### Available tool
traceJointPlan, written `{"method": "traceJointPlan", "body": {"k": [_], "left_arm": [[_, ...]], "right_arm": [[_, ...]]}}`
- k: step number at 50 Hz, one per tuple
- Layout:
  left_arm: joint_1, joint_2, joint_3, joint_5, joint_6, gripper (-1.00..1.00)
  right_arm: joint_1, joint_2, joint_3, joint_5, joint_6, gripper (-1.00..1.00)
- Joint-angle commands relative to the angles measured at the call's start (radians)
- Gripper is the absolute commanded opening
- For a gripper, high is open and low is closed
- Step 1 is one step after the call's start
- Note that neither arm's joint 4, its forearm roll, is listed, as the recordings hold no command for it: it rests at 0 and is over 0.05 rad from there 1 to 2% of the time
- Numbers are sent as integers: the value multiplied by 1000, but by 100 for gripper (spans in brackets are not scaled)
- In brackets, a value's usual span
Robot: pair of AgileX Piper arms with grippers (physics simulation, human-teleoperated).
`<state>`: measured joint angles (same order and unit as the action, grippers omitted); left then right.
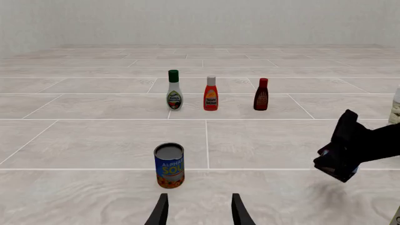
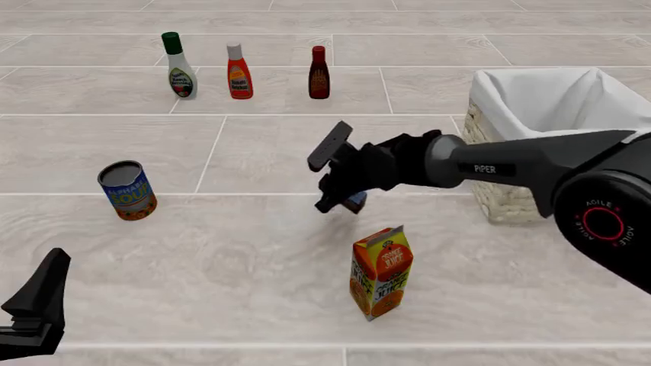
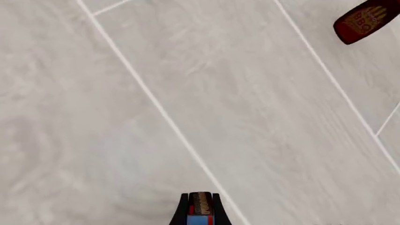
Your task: Pick the chocolate pudding and place it in the basket.
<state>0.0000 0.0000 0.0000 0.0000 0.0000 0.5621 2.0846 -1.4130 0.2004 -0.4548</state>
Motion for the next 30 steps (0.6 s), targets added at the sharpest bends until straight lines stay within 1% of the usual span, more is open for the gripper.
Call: {"method": "traceJointPlan", "body": {"k": [1, 5, 9, 12, 16, 25, 29, 30], "left_arm": [[0, 0, 0, 0, 0, 100], [0, 0, 0, 0, 0, 100], [0, 0, 0, 0, 0, 100], [0, 0, 0, 0, 0, 100], [0, 0, 0, 0, 0, 100], [0, 0, 0, 0, 0, 100], [0, 0, 0, 0, 0, 100], [0, 0, 0, 0, 0, 100]], "right_arm": [[-29, -56, -18, -23, -16, -100], [-33, -76, -18, -34, -8, -100], [-46, -91, -32, -44, 18, -100], [-50, -100, -30, -56, 20, -100], [-68, -110, -54, -56, 49, -100], [-72, -153, -56, -80, 66, -100], [-72, -184, -56, -90, 86, -100], [-74, -197, -46, -107, 84, -100]]}}
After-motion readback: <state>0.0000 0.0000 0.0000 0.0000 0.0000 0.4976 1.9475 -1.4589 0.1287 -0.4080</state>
